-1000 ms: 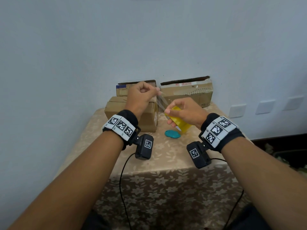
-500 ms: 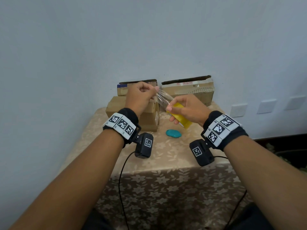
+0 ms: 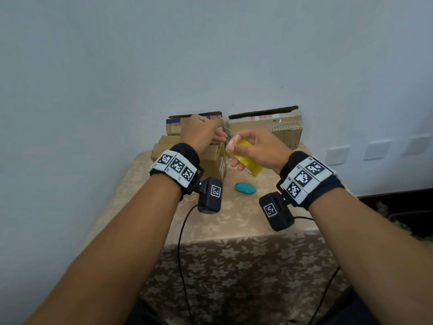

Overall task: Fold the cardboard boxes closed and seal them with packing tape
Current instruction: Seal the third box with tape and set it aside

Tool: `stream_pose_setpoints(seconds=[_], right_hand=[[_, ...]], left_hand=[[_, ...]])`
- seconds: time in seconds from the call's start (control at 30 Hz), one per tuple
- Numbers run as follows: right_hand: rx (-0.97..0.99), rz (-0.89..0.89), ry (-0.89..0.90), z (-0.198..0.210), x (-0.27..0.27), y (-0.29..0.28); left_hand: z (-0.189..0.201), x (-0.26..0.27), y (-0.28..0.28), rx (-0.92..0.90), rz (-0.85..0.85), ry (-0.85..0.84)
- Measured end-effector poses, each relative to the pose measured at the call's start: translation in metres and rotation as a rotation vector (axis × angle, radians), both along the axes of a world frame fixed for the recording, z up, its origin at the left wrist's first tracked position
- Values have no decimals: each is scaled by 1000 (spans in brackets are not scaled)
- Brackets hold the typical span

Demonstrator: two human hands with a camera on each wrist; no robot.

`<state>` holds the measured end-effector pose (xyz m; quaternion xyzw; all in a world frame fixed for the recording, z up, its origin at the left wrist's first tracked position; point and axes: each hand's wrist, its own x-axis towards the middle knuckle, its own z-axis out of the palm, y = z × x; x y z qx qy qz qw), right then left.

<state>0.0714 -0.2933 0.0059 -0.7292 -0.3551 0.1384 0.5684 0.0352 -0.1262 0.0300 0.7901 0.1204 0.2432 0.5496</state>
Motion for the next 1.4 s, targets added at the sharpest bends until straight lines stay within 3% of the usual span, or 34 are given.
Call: stream_pose_setpoints(seconds=[0.2,0.47,0.77,0.9,1.0,1.07,1.17,1.27,1.4], right_hand=[[-23,7,-21,-4,0,-8],[-6,-61,-56,-13,14,-15],[37,-107,4,-20,15,-17],[76,-161,88,-22,16,-17],[137,-209,232,-25,18,-18],[152,-212,321,-26,17,-19],[151,-213,373,-26,16,-21],[125,-275,303,-28,17,-22],[133,-296,264,-26,15,-23]], left_hand=[[4,9,17,-217,99,55],[7,6,9,-127,-99,38],[5,4,5,36,-23,-77],[7,-2,-4,202,60,-304],[2,-13,-16,413,-63,-479],[-9,-20,-18,578,-193,-478],[-25,-25,-22,723,-334,-416],[-33,-23,-27,914,-439,-313],[-38,-15,-32,1285,-451,153]])
